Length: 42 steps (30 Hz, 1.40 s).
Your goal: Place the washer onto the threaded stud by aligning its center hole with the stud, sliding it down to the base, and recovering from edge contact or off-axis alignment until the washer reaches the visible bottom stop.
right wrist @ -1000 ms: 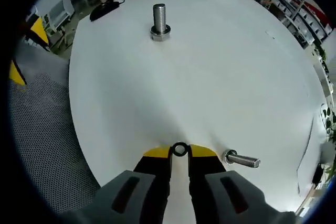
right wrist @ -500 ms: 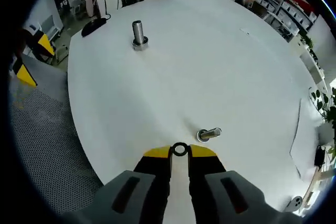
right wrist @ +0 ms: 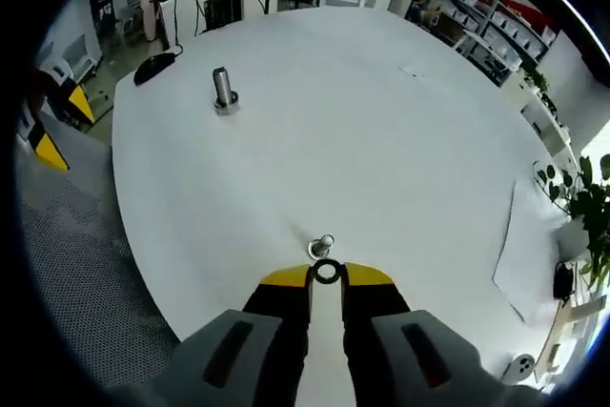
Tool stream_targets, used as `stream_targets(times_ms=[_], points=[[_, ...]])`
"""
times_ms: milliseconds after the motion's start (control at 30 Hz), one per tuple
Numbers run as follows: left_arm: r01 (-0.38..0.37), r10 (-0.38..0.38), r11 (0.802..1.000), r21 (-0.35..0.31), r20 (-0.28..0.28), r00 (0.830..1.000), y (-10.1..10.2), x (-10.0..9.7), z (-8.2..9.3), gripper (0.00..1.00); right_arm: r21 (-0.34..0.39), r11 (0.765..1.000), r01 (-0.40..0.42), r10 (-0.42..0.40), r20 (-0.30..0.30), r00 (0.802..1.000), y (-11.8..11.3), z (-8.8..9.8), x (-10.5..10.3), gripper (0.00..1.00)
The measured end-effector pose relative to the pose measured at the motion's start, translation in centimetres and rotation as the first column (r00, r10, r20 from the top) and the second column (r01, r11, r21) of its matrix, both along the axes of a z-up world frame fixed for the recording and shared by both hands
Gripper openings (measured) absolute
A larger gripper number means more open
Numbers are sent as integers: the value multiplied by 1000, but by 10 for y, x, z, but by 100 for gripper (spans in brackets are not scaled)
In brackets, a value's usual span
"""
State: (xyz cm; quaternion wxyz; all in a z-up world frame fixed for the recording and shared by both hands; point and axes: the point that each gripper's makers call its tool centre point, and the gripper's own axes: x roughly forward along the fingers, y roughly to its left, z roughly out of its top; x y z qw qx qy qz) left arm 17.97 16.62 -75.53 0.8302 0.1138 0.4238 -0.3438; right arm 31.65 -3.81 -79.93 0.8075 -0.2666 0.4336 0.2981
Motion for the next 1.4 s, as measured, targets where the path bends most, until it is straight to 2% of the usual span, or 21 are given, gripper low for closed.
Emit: stream_targets(times_ms=[300,533,633,1000,1400], points=[[-6,6,1000,-3,1,1000,1,1,0,30,-20,999,-49,50,22,999,4,2,7,13],[6,-6,1000,3,-1,1000,-1,-1,-1,30,-22,997,-72,72,15,997,14,0,11,13],[4,-4,1000,0,-1,1000,-1,-1,0,30,-44,994,-102,102,11,995,16,-4,12,13],[0,0,1000,1,-4,1000,0,-1,-1,30,-53,993,-106,105,-20,994,15,-8,16,13],[2,-2,1000,1,-8,1000,0,-2,-1,30,-84,988,-132,128,-57,990,15,-20,16,13]])
